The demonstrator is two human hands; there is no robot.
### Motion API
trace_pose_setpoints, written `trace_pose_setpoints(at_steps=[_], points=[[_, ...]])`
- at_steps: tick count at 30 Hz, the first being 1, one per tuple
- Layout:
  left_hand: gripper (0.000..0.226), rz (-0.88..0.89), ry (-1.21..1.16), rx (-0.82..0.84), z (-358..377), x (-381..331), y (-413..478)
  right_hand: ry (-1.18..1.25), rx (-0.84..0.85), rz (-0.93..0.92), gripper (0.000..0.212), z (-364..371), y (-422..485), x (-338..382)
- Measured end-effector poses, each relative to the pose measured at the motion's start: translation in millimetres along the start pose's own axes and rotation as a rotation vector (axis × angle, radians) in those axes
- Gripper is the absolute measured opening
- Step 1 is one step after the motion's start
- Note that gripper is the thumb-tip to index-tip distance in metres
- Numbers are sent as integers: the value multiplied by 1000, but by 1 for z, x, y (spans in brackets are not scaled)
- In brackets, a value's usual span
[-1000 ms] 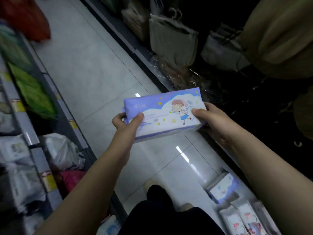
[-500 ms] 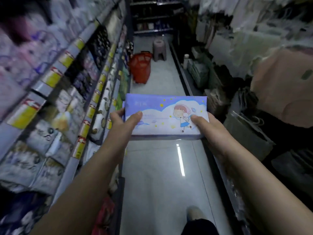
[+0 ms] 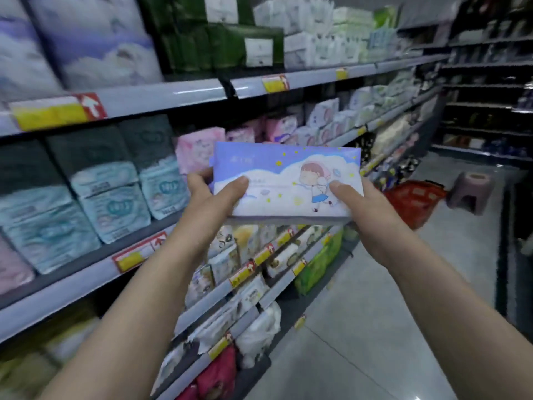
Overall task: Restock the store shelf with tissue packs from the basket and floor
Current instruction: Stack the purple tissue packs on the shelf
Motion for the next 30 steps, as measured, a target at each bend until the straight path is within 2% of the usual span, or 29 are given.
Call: trace_pose_setpoints(at_steps=[4,6,9,11,13,15,20,24,27,30], points=[[45,124,91,-229,-39,-35,-13,35,208,-85,45,42,24,28],[51,168,111,-313,-58,-53,-21,63,295,-140,47,65,29,46],[66,232,146,-411,-88,-83,-32,81,376,-198,62,101,33,74],[62,269,181,-467,-105,-102,-38,115,419,-255,45,125,37,92],[51,301,247,-526,-121,-116,-42,136,433,-304,28,148,40,107],[51,340,310,-584,-136,-130,-45,190,444,-333,17,171,43,121],[57,347,421,-676,-176,-155,-40,240,474,-400,35,227,56,146],[80,348,649,-775,-198,-166,-21,200,406,-474,57,261,79,157],[73,336,789,-817,-205,-170,2,177,351,-515,58,277,102,162],[76,379,815,-791,-211,-170,30,135,312,-547,56,285,127,163]])
Point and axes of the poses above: each hand's wrist, its own y-axis towards the middle knuckle, its own z-axis out of the palm, x = y × z, the point moved 3 cm from there along y, towards the middle knuckle, and after that the axes turned 2 degrees about -z, right-handed, at the moved point
